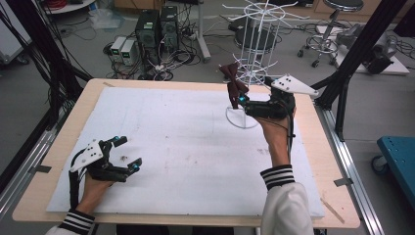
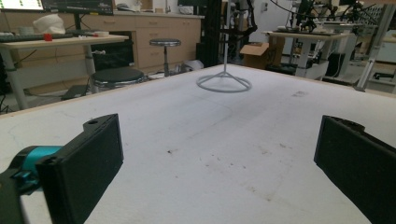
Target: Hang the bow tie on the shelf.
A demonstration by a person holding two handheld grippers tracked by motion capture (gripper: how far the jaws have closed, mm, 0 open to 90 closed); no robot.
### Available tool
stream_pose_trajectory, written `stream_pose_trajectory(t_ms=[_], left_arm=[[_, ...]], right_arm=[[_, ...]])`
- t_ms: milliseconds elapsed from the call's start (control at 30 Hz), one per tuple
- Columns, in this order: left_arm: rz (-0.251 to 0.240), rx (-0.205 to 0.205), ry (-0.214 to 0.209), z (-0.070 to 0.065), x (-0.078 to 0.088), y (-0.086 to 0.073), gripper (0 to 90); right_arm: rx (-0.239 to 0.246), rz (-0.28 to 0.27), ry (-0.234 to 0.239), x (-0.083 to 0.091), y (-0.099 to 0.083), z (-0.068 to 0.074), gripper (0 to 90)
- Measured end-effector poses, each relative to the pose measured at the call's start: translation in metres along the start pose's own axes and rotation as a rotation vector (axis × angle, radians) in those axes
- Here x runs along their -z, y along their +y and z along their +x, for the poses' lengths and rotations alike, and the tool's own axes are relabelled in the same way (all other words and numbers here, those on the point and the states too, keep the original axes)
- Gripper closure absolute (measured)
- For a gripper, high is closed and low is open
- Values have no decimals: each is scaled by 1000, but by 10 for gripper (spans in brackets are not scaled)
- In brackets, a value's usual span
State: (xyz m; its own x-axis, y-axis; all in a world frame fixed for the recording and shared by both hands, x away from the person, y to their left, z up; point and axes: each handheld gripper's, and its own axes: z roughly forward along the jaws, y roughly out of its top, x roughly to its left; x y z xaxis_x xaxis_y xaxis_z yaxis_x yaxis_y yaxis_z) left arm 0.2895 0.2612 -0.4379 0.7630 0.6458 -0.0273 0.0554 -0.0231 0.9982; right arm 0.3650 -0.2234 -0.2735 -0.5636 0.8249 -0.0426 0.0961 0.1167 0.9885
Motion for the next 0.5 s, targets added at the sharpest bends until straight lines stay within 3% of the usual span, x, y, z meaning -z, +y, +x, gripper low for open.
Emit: stream_pose_trajectory(t_ms=[300,500], left_arm=[[-27,-9,38,2,4,-3,17],[-41,-11,70,3,7,-4,17]], right_arm=[[24,-68,40,32,-26,7,7],[47,-110,47,57,-58,10,7]])
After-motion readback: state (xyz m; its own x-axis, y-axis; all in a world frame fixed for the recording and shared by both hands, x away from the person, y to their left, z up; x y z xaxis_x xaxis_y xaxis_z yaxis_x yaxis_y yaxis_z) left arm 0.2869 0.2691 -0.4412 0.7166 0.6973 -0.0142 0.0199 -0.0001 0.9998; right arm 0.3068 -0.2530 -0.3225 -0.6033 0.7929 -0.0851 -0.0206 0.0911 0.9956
